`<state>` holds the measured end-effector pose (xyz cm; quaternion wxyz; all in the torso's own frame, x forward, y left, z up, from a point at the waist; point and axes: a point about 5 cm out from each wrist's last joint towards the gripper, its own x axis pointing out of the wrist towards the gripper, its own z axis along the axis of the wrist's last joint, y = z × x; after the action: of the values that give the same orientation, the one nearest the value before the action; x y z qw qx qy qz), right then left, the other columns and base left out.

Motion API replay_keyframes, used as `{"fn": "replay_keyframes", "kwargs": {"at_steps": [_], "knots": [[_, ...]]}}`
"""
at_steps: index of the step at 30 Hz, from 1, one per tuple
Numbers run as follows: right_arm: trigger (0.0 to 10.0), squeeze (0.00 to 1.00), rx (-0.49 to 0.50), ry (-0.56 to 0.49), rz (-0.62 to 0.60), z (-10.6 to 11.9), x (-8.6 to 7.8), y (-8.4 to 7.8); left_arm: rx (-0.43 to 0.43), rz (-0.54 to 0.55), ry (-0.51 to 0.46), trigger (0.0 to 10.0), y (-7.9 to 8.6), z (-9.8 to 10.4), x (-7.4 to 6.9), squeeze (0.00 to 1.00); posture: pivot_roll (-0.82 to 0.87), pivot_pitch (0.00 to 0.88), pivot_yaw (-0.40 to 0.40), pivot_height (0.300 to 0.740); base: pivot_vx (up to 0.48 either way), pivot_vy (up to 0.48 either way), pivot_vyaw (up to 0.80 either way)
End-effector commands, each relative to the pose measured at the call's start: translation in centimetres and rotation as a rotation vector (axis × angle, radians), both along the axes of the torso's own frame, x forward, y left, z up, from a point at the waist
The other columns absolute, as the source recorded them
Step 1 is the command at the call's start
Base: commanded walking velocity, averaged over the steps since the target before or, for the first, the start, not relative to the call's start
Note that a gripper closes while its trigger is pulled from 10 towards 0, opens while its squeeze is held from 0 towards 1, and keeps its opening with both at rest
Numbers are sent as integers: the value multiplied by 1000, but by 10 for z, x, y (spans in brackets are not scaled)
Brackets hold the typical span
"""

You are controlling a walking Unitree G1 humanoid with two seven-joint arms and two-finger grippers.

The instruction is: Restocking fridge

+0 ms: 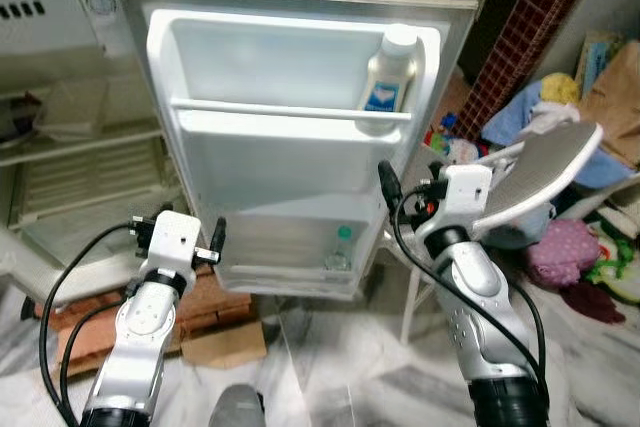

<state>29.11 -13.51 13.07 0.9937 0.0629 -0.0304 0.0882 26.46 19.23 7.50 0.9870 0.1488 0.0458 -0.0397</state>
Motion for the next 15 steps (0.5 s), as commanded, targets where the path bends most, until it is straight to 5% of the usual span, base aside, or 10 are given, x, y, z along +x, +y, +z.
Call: {"fn": "replay_keyframes", "kwargs": {"at_steps": [1, 10, 15], "knots": [[10000, 0, -2, -16, -12, 4, 0, -3, 4, -11, -2, 10000, -2, 1, 0, 0, 112, 0, -42, 740, -296, 0, 0], [10000, 0, 0, -20, -17, 4, 0, -2, 10, -12, -5, 10000, -1, 2, 4, 0, 112, 0, -41, 740, -268, 0, 0], [10000, 0, 5, -22, -29, 3, 3, -3, 16, -23, -17, 10000, -1, 4, 10, 0, 116, 0, -48, 740, 0, 0, 0]]}}
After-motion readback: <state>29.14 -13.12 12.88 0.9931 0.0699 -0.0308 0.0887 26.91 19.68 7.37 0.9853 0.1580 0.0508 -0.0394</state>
